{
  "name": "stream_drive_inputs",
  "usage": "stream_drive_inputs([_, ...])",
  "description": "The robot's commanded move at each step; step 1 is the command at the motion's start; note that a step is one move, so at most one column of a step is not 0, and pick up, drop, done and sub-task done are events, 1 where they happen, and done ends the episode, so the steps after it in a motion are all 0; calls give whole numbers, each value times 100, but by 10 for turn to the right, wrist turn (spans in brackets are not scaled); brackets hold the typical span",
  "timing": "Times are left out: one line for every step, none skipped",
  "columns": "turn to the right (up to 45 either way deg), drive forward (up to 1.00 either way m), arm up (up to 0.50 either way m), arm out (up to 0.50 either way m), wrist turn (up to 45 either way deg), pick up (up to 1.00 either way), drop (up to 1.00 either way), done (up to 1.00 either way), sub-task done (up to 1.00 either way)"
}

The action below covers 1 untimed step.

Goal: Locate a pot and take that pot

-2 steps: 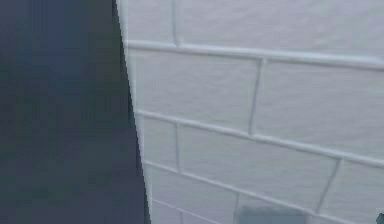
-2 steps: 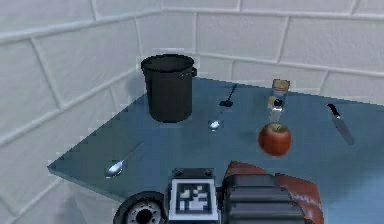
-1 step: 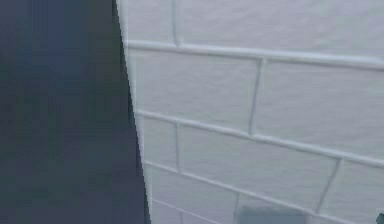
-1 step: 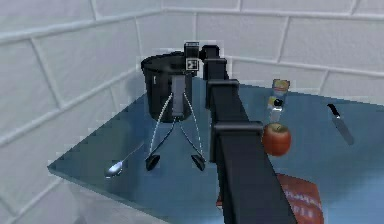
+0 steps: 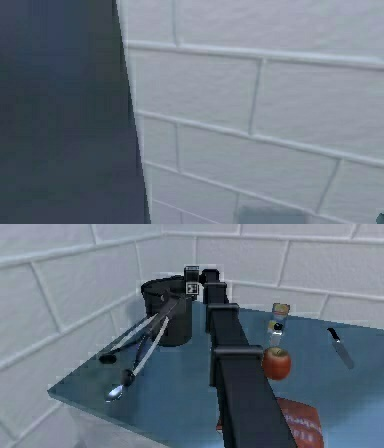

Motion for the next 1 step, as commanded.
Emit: stream_drive_inputs([0,0,0,0,450,0,0,0,0])
